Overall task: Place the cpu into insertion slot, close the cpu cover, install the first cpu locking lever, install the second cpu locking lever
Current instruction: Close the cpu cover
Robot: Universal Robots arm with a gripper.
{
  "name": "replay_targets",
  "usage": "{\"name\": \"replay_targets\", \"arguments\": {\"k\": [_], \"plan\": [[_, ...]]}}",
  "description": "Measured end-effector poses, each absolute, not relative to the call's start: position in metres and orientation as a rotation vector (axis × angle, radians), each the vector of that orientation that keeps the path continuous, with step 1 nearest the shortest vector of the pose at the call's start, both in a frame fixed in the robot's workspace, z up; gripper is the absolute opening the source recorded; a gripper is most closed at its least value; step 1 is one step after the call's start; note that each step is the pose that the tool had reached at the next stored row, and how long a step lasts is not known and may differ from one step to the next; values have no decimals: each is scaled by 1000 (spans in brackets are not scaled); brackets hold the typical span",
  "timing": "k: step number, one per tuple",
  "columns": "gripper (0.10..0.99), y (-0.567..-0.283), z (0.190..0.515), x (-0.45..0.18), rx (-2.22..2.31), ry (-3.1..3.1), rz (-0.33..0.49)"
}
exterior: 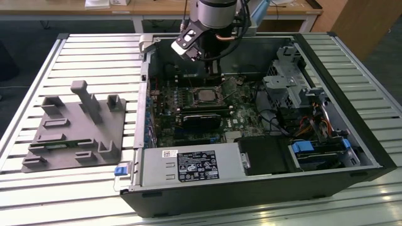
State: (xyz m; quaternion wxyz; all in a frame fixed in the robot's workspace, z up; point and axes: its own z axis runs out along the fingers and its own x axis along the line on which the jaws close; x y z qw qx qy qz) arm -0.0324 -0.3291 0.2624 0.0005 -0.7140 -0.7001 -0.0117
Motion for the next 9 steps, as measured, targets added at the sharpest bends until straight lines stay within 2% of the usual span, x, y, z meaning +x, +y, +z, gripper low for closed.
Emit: {"name": "replay_targets", "arguments": {"k": [9], "plan": [[106, -329, 266, -30, -2186, -2251, -39]]}}
